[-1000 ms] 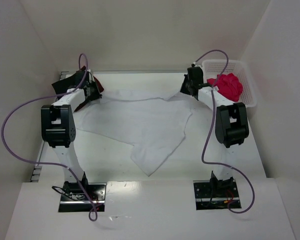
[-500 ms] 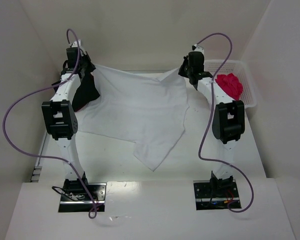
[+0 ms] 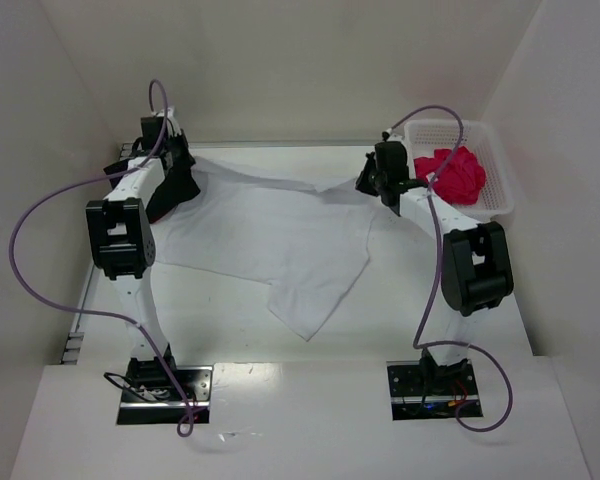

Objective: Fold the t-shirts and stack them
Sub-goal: Fold the flattened tshirt in 1/3 of the way

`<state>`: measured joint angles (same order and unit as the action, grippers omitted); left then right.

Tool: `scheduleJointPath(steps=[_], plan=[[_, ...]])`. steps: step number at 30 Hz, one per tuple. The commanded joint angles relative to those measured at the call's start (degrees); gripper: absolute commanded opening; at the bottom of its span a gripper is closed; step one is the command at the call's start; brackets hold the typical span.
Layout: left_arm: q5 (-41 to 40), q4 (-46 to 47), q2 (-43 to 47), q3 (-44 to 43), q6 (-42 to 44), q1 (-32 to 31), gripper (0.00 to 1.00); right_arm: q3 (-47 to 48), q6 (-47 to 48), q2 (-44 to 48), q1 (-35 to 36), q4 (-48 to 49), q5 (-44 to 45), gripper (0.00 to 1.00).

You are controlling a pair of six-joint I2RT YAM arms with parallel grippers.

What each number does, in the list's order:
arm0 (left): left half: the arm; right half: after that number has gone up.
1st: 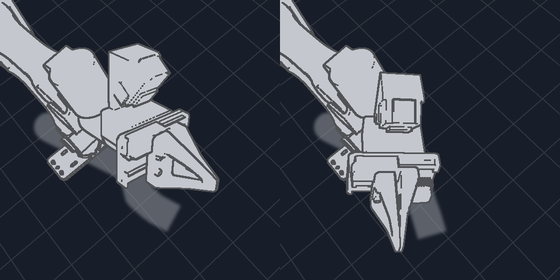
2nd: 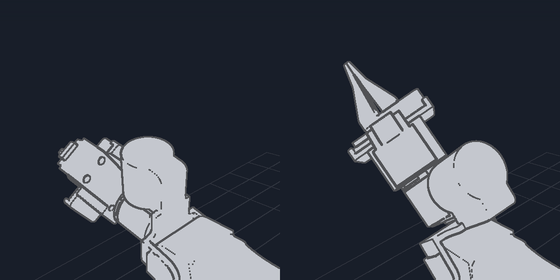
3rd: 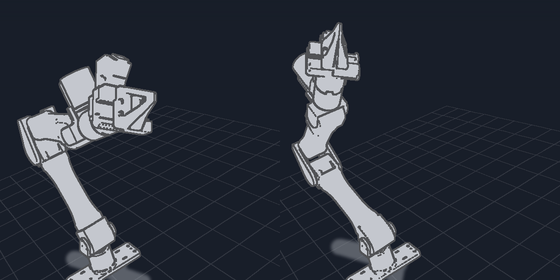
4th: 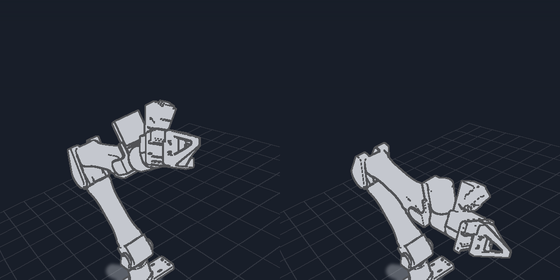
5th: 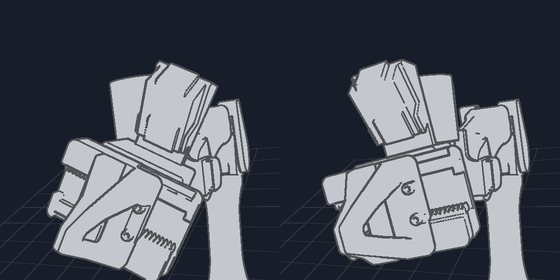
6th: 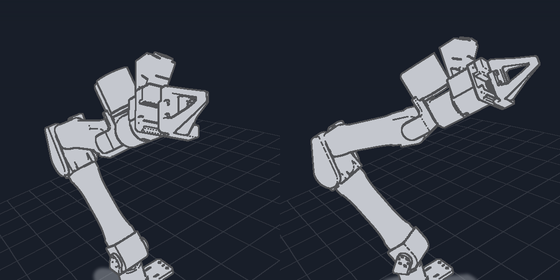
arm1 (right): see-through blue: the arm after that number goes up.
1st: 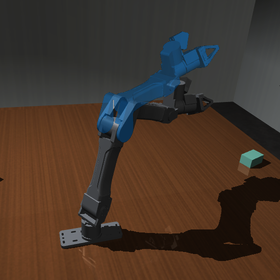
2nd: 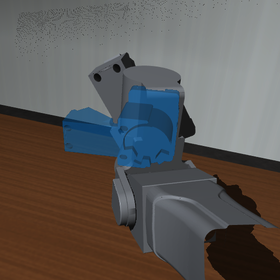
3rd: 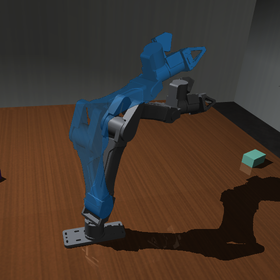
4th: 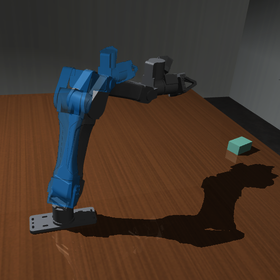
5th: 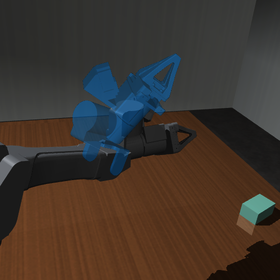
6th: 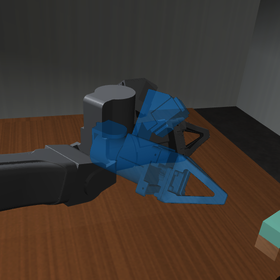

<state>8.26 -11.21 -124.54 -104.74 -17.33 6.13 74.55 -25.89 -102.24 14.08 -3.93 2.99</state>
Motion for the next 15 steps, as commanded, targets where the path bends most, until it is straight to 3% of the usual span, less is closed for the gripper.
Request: scheduleJointPath(steps=[1, 7, 15], plan=[[0.6, 0.7, 6.5, 5.2, 2.4, 0.5, 0.00, -5.3, -3.2, 4.7, 3.8, 3.0, 0.1, 0.00], [-4.2, 2.1, 11.3, 14.6, 1.0, 1.7, 0.00, -10.9, -5.3, 8.6, 7.2, 0.5, -0.4, 0.00], [-3.9, 2.0, 11.8, 15.9, -1.5, 2.6, 0.00, -13.6, -4.7, 11.2, 8.5, -6.0, 3.4, 0.00]])
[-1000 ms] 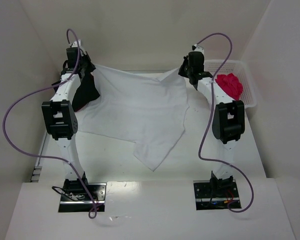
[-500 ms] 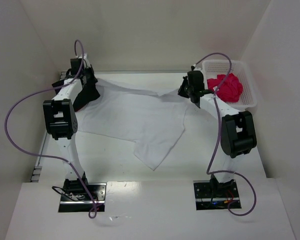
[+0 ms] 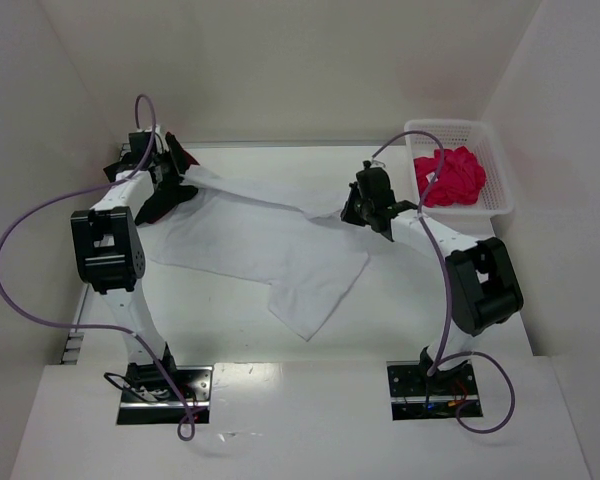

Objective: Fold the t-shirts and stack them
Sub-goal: Fold the flattened tshirt in 1/3 of the way

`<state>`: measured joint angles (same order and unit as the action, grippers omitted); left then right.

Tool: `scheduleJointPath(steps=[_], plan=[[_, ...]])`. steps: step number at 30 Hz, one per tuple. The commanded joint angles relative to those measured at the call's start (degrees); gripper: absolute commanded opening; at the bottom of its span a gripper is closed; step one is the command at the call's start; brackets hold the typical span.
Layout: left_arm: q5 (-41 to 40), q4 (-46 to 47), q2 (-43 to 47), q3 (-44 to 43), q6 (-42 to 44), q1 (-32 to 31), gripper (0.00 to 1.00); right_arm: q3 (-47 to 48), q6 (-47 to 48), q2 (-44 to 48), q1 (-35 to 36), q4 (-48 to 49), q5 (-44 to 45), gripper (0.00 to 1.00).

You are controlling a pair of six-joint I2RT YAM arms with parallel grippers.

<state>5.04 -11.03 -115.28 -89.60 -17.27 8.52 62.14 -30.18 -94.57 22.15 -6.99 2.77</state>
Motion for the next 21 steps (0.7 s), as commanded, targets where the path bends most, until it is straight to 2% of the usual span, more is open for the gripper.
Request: scheduleJointPath(steps=[1, 4, 8, 11, 12, 14, 15, 16, 18, 19, 20, 21], plan=[[-0.6, 1.8, 2.2, 0.7, -2.0, 0.2, 0.00, -1.5, -0.4, 4.6, 0.4, -2.9, 4.5, 0.00], [0.1, 1.2, 1.6, 0.2, -2.0, 0.2, 0.00, -2.7, -0.3, 6.4, 0.4, -3.0, 4.9, 0.00], [0.5, 0.0, 0.3, -1.0, -2.0, 0.2, 0.00, -2.9, 0.7, 4.8, 0.4, -6.4, 1.0, 0.00], [1.0, 0.0, 0.3, -1.0, -2.0, 0.2, 0.00, -6.5, 0.7, 4.8, 0.4, -5.2, -1.2, 0.00], [1.0, -0.1, 0.3, -0.5, -2.0, 0.2, 0.00, -6.5, 0.7, 4.8, 0.4, -5.2, -1.9, 0.07], [1.0, -0.8, 0.3, -0.5, -2.0, 0.2, 0.00, -7.1, 1.5, 4.8, 0.4, -6.3, -1.9, 0.37], [1.0, -1.3, 0.3, -1.0, -2.0, 0.2, 0.04, -6.4, 2.0, 4.8, 0.4, -7.5, -1.9, 0.44], [1.0, -1.9, 0.3, -1.5, -2.0, 0.2, 0.13, -6.4, 2.0, 4.8, 0.4, -7.5, -1.9, 0.52], [1.0, -1.9, 0.3, -1.5, -2.0, 0.2, 0.37, -5.1, 2.5, 4.8, 0.4, -8.0, 0.0, 0.61], [1.5, -1.9, 1.1, -2.1, -2.0, 0.2, 0.59, -4.5, 3.1, 5.5, 0.4, -8.0, 0.7, 0.64], [1.6, -1.9, 1.1, -2.1, -2.0, 0.2, 0.65, -2.8, 3.1, 5.5, 0.4, -8.6, 0.7, 0.67], [2.0, -1.4, 2.0, -2.1, -2.5, 0.2, 0.65, -1.7, 3.1, 5.5, -0.1, -8.7, 1.2, 0.68]])
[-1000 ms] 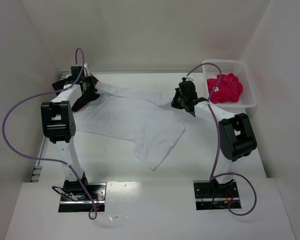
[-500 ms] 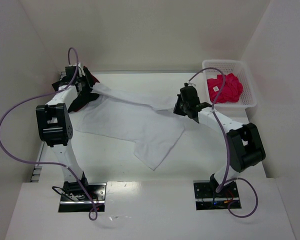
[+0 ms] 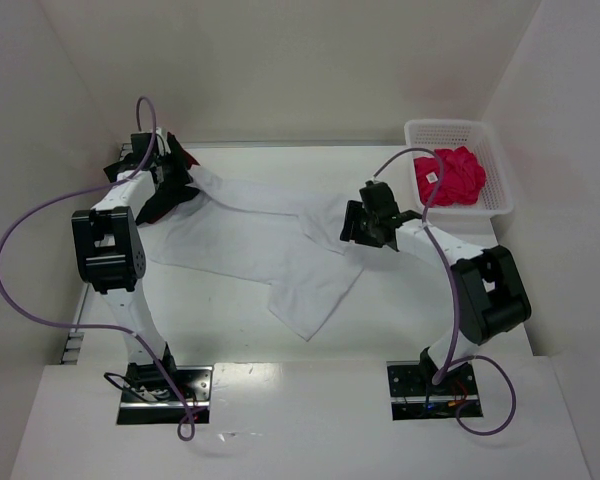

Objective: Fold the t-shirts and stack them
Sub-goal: Fold the flattened tshirt in 1/3 of the way

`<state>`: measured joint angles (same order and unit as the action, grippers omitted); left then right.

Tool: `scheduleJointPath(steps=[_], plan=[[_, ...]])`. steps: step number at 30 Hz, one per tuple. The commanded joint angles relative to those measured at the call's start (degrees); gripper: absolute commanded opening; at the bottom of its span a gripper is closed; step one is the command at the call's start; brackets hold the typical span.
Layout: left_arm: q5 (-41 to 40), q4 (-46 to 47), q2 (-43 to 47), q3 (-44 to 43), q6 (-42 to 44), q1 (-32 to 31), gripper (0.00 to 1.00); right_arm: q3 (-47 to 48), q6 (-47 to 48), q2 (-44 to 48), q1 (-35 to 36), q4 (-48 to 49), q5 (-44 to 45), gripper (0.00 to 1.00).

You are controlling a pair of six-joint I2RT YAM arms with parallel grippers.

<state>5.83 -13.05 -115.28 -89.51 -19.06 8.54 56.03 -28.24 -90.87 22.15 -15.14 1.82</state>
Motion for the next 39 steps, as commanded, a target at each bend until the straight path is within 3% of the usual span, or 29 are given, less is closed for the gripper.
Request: scheduleJointPath(steps=[1, 4, 7, 13, 16, 24, 30, 39], plan=[[1.3, 1.3, 3.1, -2.2, -0.7, 0.2, 0.66, 5.2, 1.2, 2.3, -0.1, 0.3, 2.2, 0.68], [1.9, 1.4, 5.0, -2.7, -0.7, 0.2, 0.72, 7.9, 1.6, 0.9, -1.5, 3.7, 3.0, 0.65], [-2.0, 1.9, 8.1, -3.4, -2.1, 0.2, 0.80, 13.3, 2.1, -4.9, -1.6, 3.8, 3.7, 0.52], [-17.0, 2.5, 14.2, -2.2, -4.8, 0.2, 0.94, 20.0, 3.2, -14.2, -1.6, 5.0, 3.3, 0.18], [-16.2, 1.9, 15.5, -2.2, -4.4, 0.2, 1.00, 22.6, 3.4, -19.2, -1.6, 3.3, 3.3, 0.05], [-7.7, 2.7, 17.3, -1.1, -3.5, 0.2, 1.00, 27.1, 3.4, -25.3, -1.6, -2.1, 3.3, 0.00], [-6.4, 2.9, 17.8, -1.1, -4.1, 0.2, 1.00, 32.0, 4.5, -30.2, -1.6, -7.4, 4.9, 0.00], [-3.6, 2.4, 19.8, -0.6, -3.9, 0.2, 1.00, 30.5, 4.0, -30.8, -4.0, -10.2, 5.1, 0.00]])
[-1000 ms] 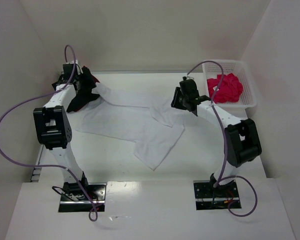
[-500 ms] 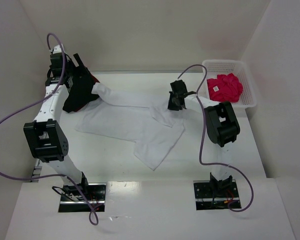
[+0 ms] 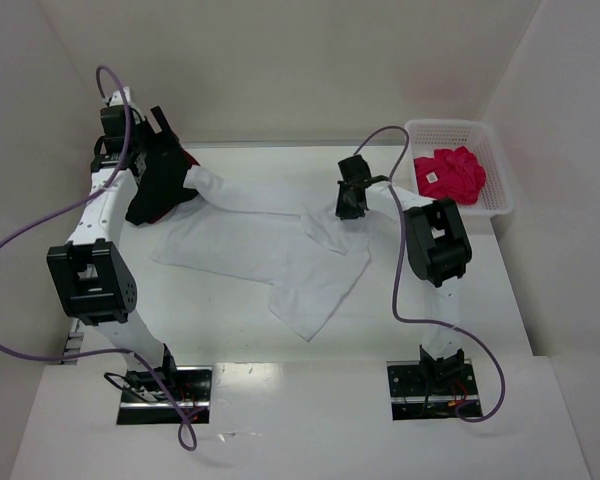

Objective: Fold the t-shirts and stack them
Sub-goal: Fold the flattened tshirt in 1/3 of the way

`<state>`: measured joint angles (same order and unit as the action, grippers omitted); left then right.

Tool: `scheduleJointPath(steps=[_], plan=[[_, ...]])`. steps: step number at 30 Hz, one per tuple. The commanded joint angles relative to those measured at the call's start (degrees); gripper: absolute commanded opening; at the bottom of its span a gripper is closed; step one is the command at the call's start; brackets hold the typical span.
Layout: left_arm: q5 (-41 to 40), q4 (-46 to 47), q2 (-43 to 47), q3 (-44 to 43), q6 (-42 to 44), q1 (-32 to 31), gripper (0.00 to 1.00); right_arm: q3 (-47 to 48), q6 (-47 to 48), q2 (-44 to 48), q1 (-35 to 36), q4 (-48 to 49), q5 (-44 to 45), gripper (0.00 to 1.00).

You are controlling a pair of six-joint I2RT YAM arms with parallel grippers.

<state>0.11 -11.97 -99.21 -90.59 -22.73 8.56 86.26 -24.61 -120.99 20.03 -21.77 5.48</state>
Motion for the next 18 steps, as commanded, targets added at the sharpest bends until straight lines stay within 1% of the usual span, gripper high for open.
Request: scheduleJointPath(steps=[1, 5, 8, 11, 16, 18], plan=[[2.5, 1.2, 4.3, 0.5, 0.1, 0.1, 1.00, -0.1, 0.3, -0.7, -2.2, -3.5, 1.5, 0.00], [2.5, 0.8, 5.3, 1.0, 0.1, 0.1, 1.00, -2.0, 1.5, 0.0, -3.7, -3.5, 1.5, 0.00], [4.0, 0.8, 5.3, 1.0, 0.1, 0.1, 1.00, -2.3, 1.5, 0.0, -5.8, -4.2, 1.3, 0.00], [6.2, 0.8, 5.3, 1.0, 0.1, 0.1, 1.00, 0.4, 2.3, -0.2, -7.7, -5.0, 2.2, 0.00], [10.0, 1.3, 5.4, 2.9, 0.8, 0.1, 1.00, 5.5, 3.9, -3.6, -10.5, -6.9, 2.7, 0.00], [12.1, 1.3, 5.9, 3.6, 1.8, 0.1, 1.00, 7.5, 4.0, -5.3, -10.5, -6.9, 2.7, 0.00]])
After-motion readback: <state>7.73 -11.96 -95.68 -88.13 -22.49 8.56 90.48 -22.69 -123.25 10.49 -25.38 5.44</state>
